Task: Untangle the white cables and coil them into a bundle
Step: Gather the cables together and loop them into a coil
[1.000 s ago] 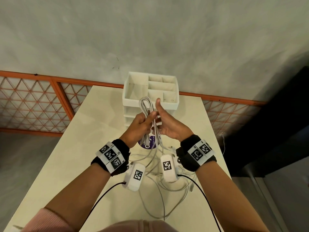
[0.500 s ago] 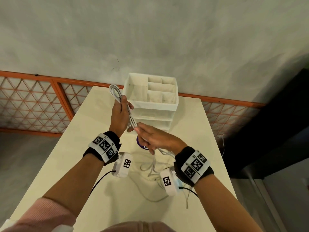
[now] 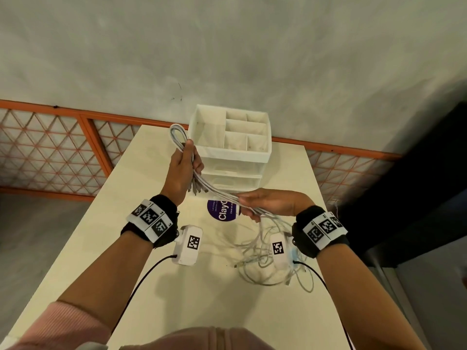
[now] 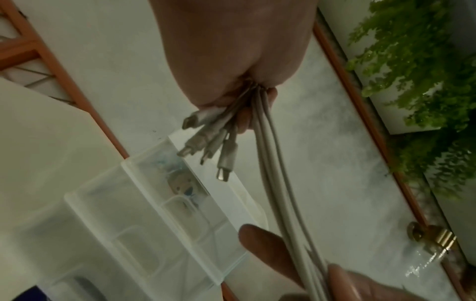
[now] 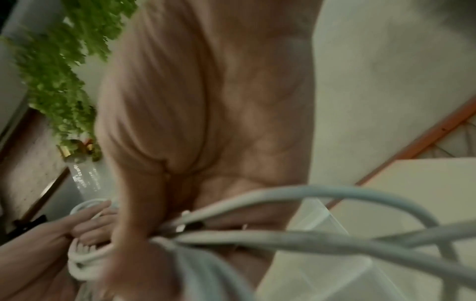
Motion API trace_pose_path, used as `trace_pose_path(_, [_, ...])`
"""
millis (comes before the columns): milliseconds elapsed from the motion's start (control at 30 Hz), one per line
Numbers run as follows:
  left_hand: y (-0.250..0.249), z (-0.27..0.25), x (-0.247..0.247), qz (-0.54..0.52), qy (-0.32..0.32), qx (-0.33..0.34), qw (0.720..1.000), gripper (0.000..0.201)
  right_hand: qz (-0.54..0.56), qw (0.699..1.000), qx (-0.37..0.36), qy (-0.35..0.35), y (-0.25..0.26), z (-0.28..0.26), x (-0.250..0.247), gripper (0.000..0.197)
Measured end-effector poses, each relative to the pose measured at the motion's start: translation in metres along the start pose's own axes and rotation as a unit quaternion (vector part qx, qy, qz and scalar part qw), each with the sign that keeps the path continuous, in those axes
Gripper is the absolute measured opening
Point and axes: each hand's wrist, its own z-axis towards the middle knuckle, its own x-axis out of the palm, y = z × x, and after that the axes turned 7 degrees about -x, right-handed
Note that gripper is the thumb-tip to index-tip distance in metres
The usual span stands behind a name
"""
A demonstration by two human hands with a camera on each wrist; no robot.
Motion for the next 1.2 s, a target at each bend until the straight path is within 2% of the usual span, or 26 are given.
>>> trace_pose_path(67, [-0.001, -0.002, 0.003, 0.044, 0.043, -0.005, 0.998, 0.039, -0.065, 0.998, -0.008, -0.021, 0.009, -0.002, -0.005, 0.028])
trace_pose_path(233, [-0.009, -0.004, 0.008, 0.143, 0.142, -0.02, 0.979, 0.042, -0.168, 0.983, -0.02, -0.066, 0.038, 0.0, -0.019, 0.03])
trace_pose_path(333, [-0.014, -0.005, 0.007, 0.191, 0.148, -0.007, 0.97, 0.051, -0.187, 0.98, -0.03, -0.056, 0.053, -0.003, -0.022, 0.027])
trace_pose_path(400, [-0.015, -0.005, 0.006, 0.201, 0.124, 0.006, 0.972, 0.051, -0.174, 0.983, -0.044, -0.048, 0.058, -0.007, -0.024, 0.027])
trace_pose_path(500, [-0.011, -0.007, 0.008, 0.153, 0.076, 0.009, 0.985, 0.049, -0.171, 0.984, -0.048, -0.023, 0.06, -0.005, -0.024, 0.028])
trace_pose_path(567, [-0.007, -0.008, 0.011, 0.106, 0.074, -0.004, 0.992, 0.046, -0.176, 0.983, -0.047, -0.001, 0.056, 0.001, -0.019, 0.029])
trace_pose_path(667, [-0.007, -0.007, 0.012, 0.01, 0.097, -0.065, 0.993, 0.041, -0.176, 0.984, -0.031, -0.004, 0.047, 0.006, -0.013, 0.03])
trace_pose_path(733, [-0.012, -0.006, 0.008, -0.029, 0.111, -0.095, 0.989, 0.038, -0.166, 0.986, 0.005, -0.015, 0.039, 0.005, -0.013, 0.03])
trace_pose_path(800, [-0.019, -0.005, 0.003, -0.026, 0.131, -0.093, 0.987, 0.037, -0.149, 0.987, 0.063, -0.021, 0.031, 0.002, -0.013, 0.035])
trace_pose_path(867, [-0.024, -0.006, 0.002, 0.002, 0.163, -0.085, 0.983, 0.037, -0.136, 0.987, 0.079, -0.032, 0.025, -0.002, -0.012, 0.039])
trace_pose_path(1033, [-0.018, -0.018, 0.012, 0.122, 0.227, -0.096, 0.961, 0.039, -0.131, 0.985, -0.001, -0.11, 0.035, -0.011, -0.024, 0.016])
trace_pose_path(1200, [-0.017, -0.023, 0.026, 0.13, 0.229, -0.106, 0.959, 0.039, -0.155, 0.97, -0.077, -0.17, 0.061, -0.008, -0.028, 0.016])
